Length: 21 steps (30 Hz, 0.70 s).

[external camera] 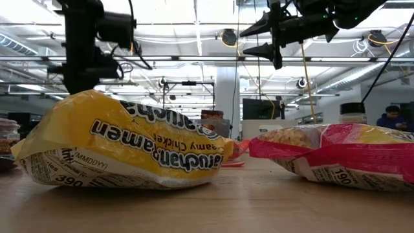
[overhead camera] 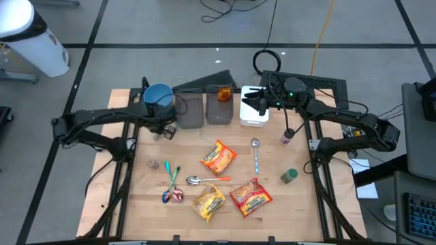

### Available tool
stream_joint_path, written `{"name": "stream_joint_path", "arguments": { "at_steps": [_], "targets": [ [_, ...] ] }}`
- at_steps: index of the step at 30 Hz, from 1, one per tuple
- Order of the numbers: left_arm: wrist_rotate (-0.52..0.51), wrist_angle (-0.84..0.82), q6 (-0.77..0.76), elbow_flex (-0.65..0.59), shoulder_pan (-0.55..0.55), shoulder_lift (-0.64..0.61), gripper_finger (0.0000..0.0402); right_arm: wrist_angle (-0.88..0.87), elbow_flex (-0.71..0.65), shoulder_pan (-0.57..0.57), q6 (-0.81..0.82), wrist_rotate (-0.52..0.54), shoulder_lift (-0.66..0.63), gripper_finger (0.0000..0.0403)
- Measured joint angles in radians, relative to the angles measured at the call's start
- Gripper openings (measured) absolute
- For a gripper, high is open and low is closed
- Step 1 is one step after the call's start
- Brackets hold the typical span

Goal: Pick & Place Food Item
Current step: Put the blue noodle pack into the left black bin

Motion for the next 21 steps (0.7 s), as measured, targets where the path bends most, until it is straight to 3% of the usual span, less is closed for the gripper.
{"name": "stream_joint_path", "arguments": {
  "at_steps": [3,12,17,21],
  "targets": [
    [0.029,0.065,0.015,-0.024,0.077,0.0,0.0013,0.0,0.0,0.0,0.012,0.0,-0.001,0.0226],
    [-0.033,0.153,0.092,-0.027,0.201,0.008,0.0006,0.0,0.0,0.003,0.019,0.0,-0.002,0.0226],
    [-0.036,0.173,0.115,-0.027,0.24,0.078,0.0018,0.0,0.0,0.003,0.019,0.001,-0.002,0.0226],
    [-0.034,0.185,0.142,-0.027,0.242,0.152,0.0005,0.0,0.0,0.003,0.026,0.001,-0.002,0.0226]
  ]
}}
